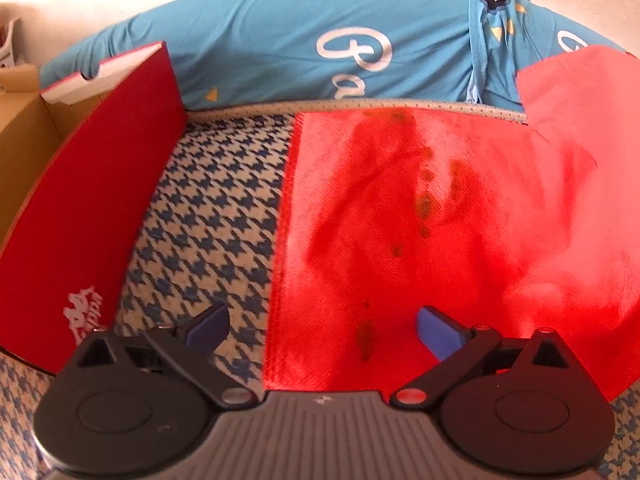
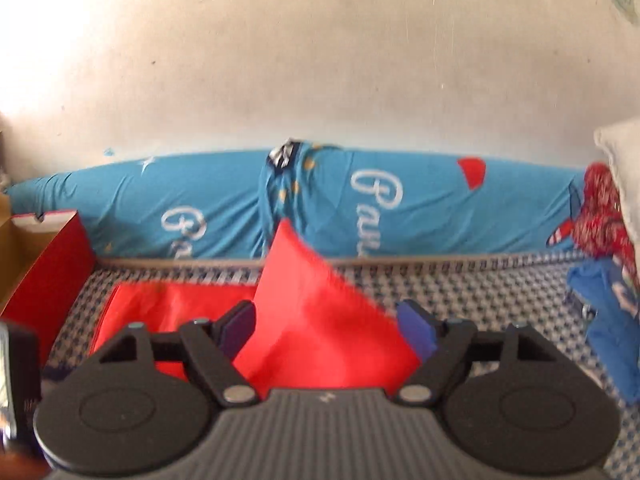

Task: Fold shopping bag
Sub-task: 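Reach the left and right grippers to the red bag's edges and grasp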

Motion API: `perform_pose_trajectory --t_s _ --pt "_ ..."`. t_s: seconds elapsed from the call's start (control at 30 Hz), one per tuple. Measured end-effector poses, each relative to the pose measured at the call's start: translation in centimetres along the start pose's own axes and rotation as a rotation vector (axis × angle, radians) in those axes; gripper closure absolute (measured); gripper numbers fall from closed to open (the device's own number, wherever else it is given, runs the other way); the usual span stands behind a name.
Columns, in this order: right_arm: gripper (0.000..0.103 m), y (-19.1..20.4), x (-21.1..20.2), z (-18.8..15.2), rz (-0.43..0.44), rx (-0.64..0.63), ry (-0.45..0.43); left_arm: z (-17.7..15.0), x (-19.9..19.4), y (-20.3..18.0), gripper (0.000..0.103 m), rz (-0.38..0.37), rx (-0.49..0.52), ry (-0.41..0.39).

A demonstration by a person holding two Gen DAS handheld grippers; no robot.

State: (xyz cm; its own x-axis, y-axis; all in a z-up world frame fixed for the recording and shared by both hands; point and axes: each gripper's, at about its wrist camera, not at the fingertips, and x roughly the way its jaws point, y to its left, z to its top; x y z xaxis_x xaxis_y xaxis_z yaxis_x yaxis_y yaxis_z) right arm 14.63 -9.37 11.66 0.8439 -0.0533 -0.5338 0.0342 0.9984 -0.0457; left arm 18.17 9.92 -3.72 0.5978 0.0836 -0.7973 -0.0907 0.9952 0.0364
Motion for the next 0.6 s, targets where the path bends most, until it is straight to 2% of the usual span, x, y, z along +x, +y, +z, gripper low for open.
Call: perform_pose_trajectory --t_s 0.07,0.17,0.2,0.27,0.33,0.37,0.4,0.43,0.5,0.6 --pt "0.016 0.5 1.7 1.2 -0.017 -0.01 0.006 -0.1 0.5 0.0 0.002 -0.024 -0.007 0.023" --pt "0.015 1.6 5.6 1.6 -0.047 -0.069 0.095 -0.2 0.9 -0.2 0.006 -0.056 0.0 0.041" --pt "0.015 1.7 6.5 1.3 -0.034 -0.073 0.127 -0.3 1.0 -0.3 0.011 -0.065 0.004 0.045" --pt "0.017 1.9 8.2 0.4 -0.009 -0.062 0.193 -0.4 0.9 -0.7 0.014 -0.064 0.028 0.041" --pt "0.024 1.8 8.9 -0.8 0.005 -0.032 0.231 -0.4 0.8 -0.9 0.021 -0.071 0.044 0.034" --pt "0.035 1.7 9.0 -1.4 0.012 -0.02 0.241 -0.5 0.8 -1.1 0.032 -0.074 0.052 0.031" --pt "0.046 1.4 9.1 -2.1 0.037 0.002 0.258 -0.5 0.7 -1.2 0.036 -0.078 0.058 0.027" --pt "0.05 1.1 9.2 -2.9 0.062 0.024 0.274 -0.5 0.6 -1.2 0.039 -0.083 0.058 0.022" --pt "0.063 0.8 8.7 -3.7 0.089 0.031 0.278 -0.5 0.4 -1.2 0.049 -0.095 0.06 0.017" --pt "0.078 0.6 7.6 -4.2 0.106 0.025 0.268 -0.4 0.0 -1.3 0.058 -0.105 0.068 0.014"
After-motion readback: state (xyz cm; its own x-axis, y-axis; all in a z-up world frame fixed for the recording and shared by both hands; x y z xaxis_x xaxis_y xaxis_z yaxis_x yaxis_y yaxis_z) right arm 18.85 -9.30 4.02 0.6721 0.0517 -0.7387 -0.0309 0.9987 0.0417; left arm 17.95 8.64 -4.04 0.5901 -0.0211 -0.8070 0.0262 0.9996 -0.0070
